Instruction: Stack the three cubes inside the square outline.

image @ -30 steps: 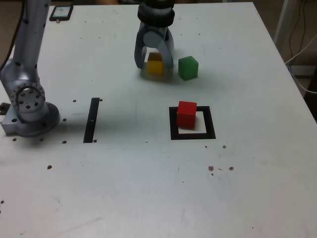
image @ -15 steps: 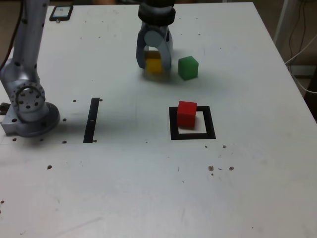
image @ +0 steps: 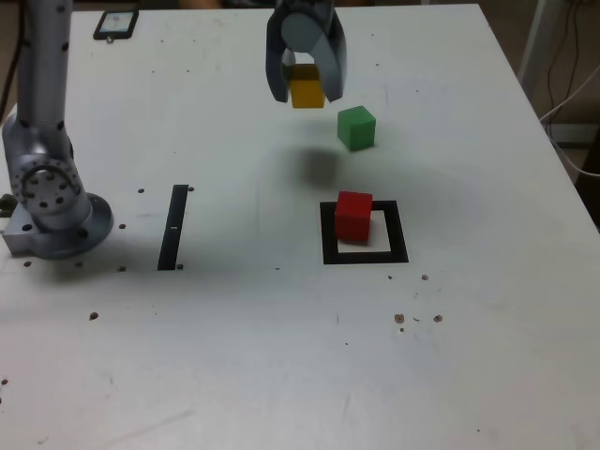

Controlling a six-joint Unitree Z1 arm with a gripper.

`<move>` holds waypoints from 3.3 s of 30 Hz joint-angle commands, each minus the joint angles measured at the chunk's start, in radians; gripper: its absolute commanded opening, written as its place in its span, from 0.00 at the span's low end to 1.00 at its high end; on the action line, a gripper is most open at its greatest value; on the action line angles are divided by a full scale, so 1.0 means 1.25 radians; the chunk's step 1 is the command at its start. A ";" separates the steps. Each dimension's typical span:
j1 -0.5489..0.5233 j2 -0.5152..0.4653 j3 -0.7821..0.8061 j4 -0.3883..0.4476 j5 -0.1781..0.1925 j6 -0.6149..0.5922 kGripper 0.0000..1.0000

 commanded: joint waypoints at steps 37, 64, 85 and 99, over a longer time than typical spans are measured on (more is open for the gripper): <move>-0.385 0.089 -0.056 0.044 -0.024 -0.283 0.17; -0.364 0.113 -0.038 0.017 -0.007 -0.244 0.24; -0.356 0.128 -0.039 -0.005 -0.008 -0.228 0.78; -0.343 0.086 -0.029 -0.009 0.012 -0.232 0.99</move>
